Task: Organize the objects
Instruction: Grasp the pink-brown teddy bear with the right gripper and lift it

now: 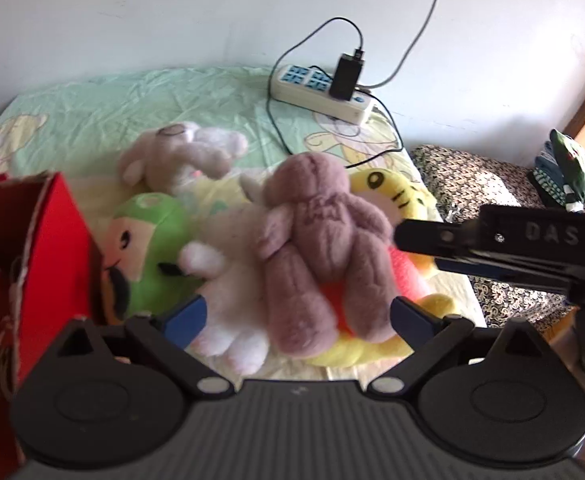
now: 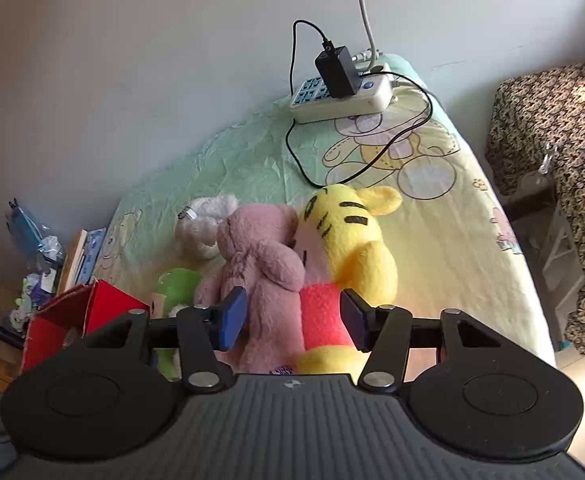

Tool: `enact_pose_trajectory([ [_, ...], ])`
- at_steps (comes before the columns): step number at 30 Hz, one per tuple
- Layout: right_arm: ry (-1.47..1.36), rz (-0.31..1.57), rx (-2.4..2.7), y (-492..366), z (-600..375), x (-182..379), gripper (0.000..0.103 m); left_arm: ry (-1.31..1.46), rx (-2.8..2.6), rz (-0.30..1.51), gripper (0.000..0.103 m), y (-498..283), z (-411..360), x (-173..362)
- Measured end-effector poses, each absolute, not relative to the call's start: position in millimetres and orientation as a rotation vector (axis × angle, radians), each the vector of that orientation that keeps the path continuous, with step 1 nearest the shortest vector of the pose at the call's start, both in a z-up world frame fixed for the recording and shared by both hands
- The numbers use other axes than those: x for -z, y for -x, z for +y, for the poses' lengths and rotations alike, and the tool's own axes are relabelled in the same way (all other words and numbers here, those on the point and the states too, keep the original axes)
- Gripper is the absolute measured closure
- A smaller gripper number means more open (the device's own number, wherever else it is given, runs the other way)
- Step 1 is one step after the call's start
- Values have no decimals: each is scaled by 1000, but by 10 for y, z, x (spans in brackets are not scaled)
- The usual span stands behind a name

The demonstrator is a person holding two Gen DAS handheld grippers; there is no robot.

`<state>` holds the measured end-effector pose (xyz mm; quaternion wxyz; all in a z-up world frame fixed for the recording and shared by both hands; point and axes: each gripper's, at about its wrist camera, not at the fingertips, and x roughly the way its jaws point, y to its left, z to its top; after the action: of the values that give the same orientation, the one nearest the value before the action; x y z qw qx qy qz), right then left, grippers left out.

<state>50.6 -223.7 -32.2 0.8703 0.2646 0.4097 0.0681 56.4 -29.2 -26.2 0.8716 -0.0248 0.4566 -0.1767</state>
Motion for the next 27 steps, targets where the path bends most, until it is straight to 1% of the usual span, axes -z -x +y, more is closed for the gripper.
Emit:
enact_pose_trajectory([
  [4, -543, 865, -191, -650, -2232, 410, 49, 69, 413, 983, 7, -696, -359, 360],
  [5, -535, 875, -201, -693, -2235, 442, 49, 75, 424, 995, 10, -731, -369, 395],
  [8, -537, 903, -249, -770, -2226, 542, 50, 118, 468, 1030, 14, -845, -369, 498],
  [11, -548, 907, -300, -828, -2190, 603, 52, 137, 496, 1028, 18, -920, -375, 527],
  [15, -574, 900, -315, -909, -2188, 664, 52, 126, 497, 1013, 19, -970, -379, 542],
  [19, -601, 892, -323, -894, -2220, 661, 60, 112, 504, 1001, 21, -969, -377, 531],
  [27, -630, 909, -360, -715, -2225, 627, 68, 87, 498, 991, 22, -815, -330, 482],
])
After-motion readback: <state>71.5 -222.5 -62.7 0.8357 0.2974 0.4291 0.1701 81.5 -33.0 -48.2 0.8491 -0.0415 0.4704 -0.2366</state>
